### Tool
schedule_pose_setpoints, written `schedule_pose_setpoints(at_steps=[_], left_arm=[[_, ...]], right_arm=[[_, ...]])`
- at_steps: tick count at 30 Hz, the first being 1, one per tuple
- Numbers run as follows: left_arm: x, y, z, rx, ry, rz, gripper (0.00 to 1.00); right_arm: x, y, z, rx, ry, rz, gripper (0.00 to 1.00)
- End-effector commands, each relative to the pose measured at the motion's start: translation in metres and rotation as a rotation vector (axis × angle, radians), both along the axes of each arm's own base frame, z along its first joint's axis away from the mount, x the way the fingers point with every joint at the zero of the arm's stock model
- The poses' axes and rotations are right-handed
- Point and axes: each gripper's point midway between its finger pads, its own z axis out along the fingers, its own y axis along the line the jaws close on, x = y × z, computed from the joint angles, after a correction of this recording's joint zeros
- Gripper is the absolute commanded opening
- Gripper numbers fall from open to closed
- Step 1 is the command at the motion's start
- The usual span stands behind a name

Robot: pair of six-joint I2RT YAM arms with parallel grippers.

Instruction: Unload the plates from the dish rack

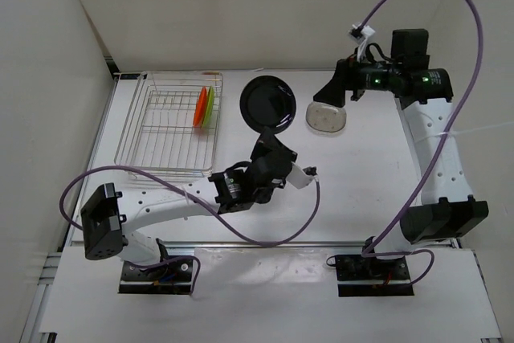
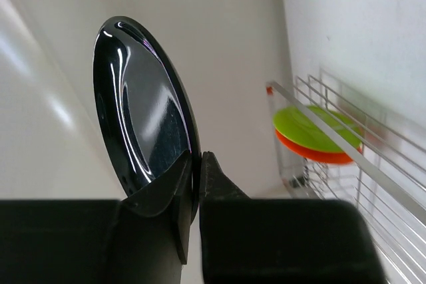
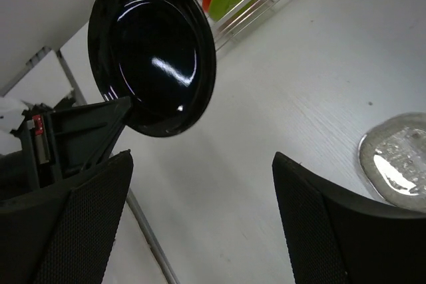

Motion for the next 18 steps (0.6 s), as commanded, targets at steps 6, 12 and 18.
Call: schedule_pose_setpoints(at_steps=[6, 12, 18], left_arm=[[-0.02, -0.028, 0.041, -0.081, -0.109, -0.051, 0.11], [-0.028, -0.043, 0.048, -0.115, -0.124, -0.081, 0.11], [-0.034, -0.05, 0.05, -0.128, -0.132, -0.1, 0.11]], right_arm=[[-0.016, 0.029, -0.034, -0.051, 0.024, 0.134, 0.83], [-0.009, 0.035, -0.041, -0.049, 0.045, 0.141, 0.78], [-0.003, 0.04, -0.043, -0.042, 0.058, 0.144, 0.69]])
